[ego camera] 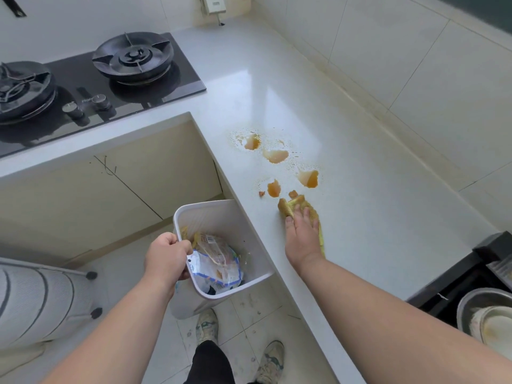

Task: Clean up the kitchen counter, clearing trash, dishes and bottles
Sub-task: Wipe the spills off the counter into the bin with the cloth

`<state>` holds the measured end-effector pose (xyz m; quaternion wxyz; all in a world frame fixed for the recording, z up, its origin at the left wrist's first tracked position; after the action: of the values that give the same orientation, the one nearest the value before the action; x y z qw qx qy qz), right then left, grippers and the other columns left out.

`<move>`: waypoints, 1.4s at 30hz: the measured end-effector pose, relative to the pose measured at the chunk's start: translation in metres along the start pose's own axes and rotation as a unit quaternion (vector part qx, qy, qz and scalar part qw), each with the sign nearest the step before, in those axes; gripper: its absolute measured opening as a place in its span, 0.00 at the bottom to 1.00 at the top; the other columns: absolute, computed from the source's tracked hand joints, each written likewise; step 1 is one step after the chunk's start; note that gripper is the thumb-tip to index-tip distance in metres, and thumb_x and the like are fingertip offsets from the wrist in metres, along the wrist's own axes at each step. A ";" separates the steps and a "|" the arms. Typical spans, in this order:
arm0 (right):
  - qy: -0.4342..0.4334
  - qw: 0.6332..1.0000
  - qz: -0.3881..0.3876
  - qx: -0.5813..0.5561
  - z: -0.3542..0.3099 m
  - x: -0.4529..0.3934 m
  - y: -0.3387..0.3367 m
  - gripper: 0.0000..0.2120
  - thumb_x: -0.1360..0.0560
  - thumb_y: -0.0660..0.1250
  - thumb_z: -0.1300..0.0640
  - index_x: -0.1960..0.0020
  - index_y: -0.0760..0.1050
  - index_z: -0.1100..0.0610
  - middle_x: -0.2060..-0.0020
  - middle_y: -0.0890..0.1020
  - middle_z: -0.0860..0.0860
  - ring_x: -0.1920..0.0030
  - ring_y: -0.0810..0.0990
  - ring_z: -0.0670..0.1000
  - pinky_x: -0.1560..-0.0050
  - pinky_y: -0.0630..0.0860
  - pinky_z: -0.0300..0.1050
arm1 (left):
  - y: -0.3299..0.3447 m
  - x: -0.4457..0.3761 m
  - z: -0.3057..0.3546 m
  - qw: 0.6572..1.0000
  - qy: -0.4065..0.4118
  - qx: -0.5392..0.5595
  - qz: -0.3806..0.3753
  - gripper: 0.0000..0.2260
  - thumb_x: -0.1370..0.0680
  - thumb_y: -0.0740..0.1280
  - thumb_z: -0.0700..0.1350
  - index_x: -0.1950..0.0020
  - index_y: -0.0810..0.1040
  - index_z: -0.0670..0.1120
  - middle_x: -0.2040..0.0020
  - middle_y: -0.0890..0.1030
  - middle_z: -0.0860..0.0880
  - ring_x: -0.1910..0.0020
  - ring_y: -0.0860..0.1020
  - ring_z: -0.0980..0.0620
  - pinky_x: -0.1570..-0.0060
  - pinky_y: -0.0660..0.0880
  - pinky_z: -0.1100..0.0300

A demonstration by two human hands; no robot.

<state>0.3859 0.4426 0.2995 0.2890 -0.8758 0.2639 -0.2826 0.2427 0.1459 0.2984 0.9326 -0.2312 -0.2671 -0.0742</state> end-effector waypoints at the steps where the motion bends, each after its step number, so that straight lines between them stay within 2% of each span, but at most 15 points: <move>1: -0.004 1.000 -0.010 -0.015 -0.004 0.003 0.006 0.25 0.10 0.47 0.55 0.14 0.53 0.59 0.14 0.52 0.55 0.14 0.41 0.52 0.19 0.32 0.46 | 0.000 0.000 0.000 1.000 0.001 -0.002 0.000 0.10 0.27 0.65 0.32 0.59 0.66 0.45 0.64 0.73 0.41 0.68 0.71 0.44 0.74 0.74 0.56; 7: 0.019 0.989 -0.073 -0.126 -0.023 0.019 0.042 0.25 0.10 0.49 0.50 0.14 0.56 0.53 0.14 0.52 0.49 0.14 0.42 0.55 0.16 0.41 0.51 | 0.001 -0.002 -0.001 1.000 0.000 0.000 -0.006 0.10 0.27 0.64 0.32 0.59 0.67 0.45 0.65 0.73 0.42 0.72 0.71 0.45 0.77 0.73 0.59; 10: 0.017 0.985 -0.071 -0.158 -0.033 0.026 0.055 0.25 0.11 0.50 0.47 0.16 0.61 0.54 0.17 0.64 0.50 0.15 0.54 0.53 0.15 0.50 0.53 | 0.001 -0.004 -0.003 1.000 -0.001 0.003 -0.010 0.10 0.27 0.64 0.32 0.57 0.67 0.45 0.63 0.71 0.42 0.70 0.68 0.45 0.77 0.71 0.59; 11: 0.014 0.983 -0.061 -0.172 -0.035 0.027 0.057 0.24 0.11 0.50 0.46 0.20 0.69 0.54 0.24 0.73 0.50 0.20 0.65 0.54 0.18 0.58 0.56 | 0.001 -0.005 -0.003 1.000 -0.002 0.004 -0.011 0.10 0.27 0.64 0.32 0.57 0.67 0.45 0.63 0.71 0.42 0.70 0.68 0.46 0.77 0.71 0.59; 12: 0.012 0.980 -0.049 -0.193 -0.037 0.028 0.058 0.22 0.12 0.51 0.47 0.29 0.76 0.55 0.35 0.80 0.51 0.32 0.76 0.54 0.25 0.68 0.57 | 0.000 -0.005 -0.004 1.000 -0.003 0.006 -0.012 0.10 0.28 0.64 0.32 0.57 0.67 0.45 0.64 0.71 0.42 0.70 0.69 0.46 0.77 0.71 0.59; 14: 0.027 0.963 -0.022 -0.267 -0.040 0.032 0.057 0.19 0.12 0.53 0.49 0.45 0.77 0.60 0.55 0.77 0.52 0.54 0.75 0.51 0.44 0.74 0.53 | -0.001 -0.007 -0.004 1.000 -0.005 0.009 -0.013 0.10 0.28 0.64 0.32 0.58 0.66 0.45 0.64 0.72 0.42 0.72 0.68 0.46 0.77 0.71 0.59; 15: 0.042 0.952 -0.014 -0.302 -0.040 0.034 0.054 0.19 0.12 0.53 0.50 0.46 0.76 0.62 0.57 0.75 0.53 0.57 0.73 0.51 0.49 0.74 0.51 | -0.002 -0.008 -0.004 1.000 -0.005 0.009 -0.014 0.10 0.28 0.65 0.32 0.58 0.66 0.45 0.64 0.72 0.42 0.72 0.68 0.46 0.77 0.71 0.60; 17: 0.084 0.927 -0.009 -0.367 -0.037 0.033 0.052 0.19 0.12 0.54 0.48 0.45 0.78 0.59 0.54 0.79 0.53 0.54 0.77 0.51 0.46 0.77 0.51 | -0.005 -0.010 -0.005 1.000 -0.006 0.009 -0.012 0.10 0.28 0.65 0.33 0.59 0.66 0.46 0.65 0.72 0.42 0.73 0.69 0.46 0.76 0.71 0.59; 20: 0.147 0.855 -0.016 -0.496 -0.034 0.029 0.053 0.17 0.11 0.55 0.48 0.39 0.82 0.50 0.43 0.88 0.52 0.40 0.85 0.52 0.33 0.79 0.54 | -0.008 -0.013 -0.004 1.000 -0.008 0.014 -0.010 0.11 0.29 0.65 0.33 0.59 0.65 0.46 0.65 0.73 0.42 0.72 0.70 0.45 0.75 0.72 0.58; 23: 0.196 0.784 -0.014 -0.589 -0.034 0.029 0.050 0.19 0.12 0.57 0.47 0.33 0.81 0.54 0.42 0.88 0.56 0.38 0.86 0.59 0.31 0.78 0.64 | -0.010 -0.016 -0.003 1.000 -0.010 0.019 -0.010 0.10 0.29 0.65 0.33 0.59 0.66 0.46 0.64 0.74 0.41 0.71 0.72 0.44 0.74 0.74 0.56; 25: 0.212 0.758 -0.021 -0.617 -0.034 0.031 0.048 0.20 0.12 0.57 0.46 0.32 0.81 0.56 0.42 0.88 0.58 0.40 0.86 0.62 0.33 0.78 0.68 | -0.010 -0.019 -0.002 1.000 -0.011 0.020 -0.008 0.09 0.29 0.65 0.34 0.58 0.67 0.46 0.63 0.74 0.41 0.70 0.72 0.44 0.75 0.74 0.56; 30: 0.214 0.750 -0.022 -0.625 -0.035 0.030 0.041 0.21 0.12 0.56 0.45 0.31 0.80 0.56 0.42 0.88 0.58 0.40 0.87 0.62 0.39 0.82 0.64 | -0.008 -0.024 0.003 1.000 -0.013 0.023 -0.006 0.09 0.30 0.65 0.34 0.58 0.68 0.46 0.63 0.74 0.41 0.68 0.72 0.43 0.73 0.75 0.55; 34: 0.212 0.727 0.003 -0.653 -0.029 0.021 0.020 0.22 0.12 0.56 0.45 0.30 0.79 0.57 0.41 0.88 0.59 0.39 0.86 0.62 0.35 0.80 0.63 | -0.008 -0.029 0.007 1.000 -0.015 0.017 -0.003 0.09 0.30 0.65 0.35 0.58 0.68 0.46 0.63 0.74 0.41 0.67 0.71 0.44 0.72 0.75 0.54; 40: 0.184 0.725 0.125 -0.652 -0.006 -0.006 -0.051 0.22 0.13 0.59 0.45 0.32 0.80 0.60 0.44 0.89 0.59 0.43 0.88 0.61 0.39 0.82 0.60 | -0.004 -0.037 0.012 0.999 -0.017 0.030 0.009 0.08 0.29 0.65 0.34 0.58 0.69 0.45 0.62 0.75 0.41 0.67 0.72 0.44 0.73 0.76 0.56; 42: 0.154 0.749 0.178 -0.620 0.003 -0.019 -0.080 0.20 0.13 0.59 0.47 0.33 0.79 0.59 0.45 0.89 0.59 0.44 0.89 0.58 0.37 0.82 0.60 | -0.002 -0.040 0.014 0.999 -0.017 0.027 0.013 0.08 0.29 0.65 0.34 0.57 0.69 0.45 0.62 0.75 0.41 0.67 0.72 0.44 0.73 0.76 0.55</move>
<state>0.3986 0.5109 0.3437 -0.3168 -0.7445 0.5728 -0.1313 0.2018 0.1509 0.2880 0.9345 -0.2110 -0.2822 -0.0508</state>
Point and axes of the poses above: each hand's wrist, its own x-axis away from the middle knuckle, its own y-axis out of the palm, z = x × y, the point moved 9 cm from there along -x, towards the middle knuckle
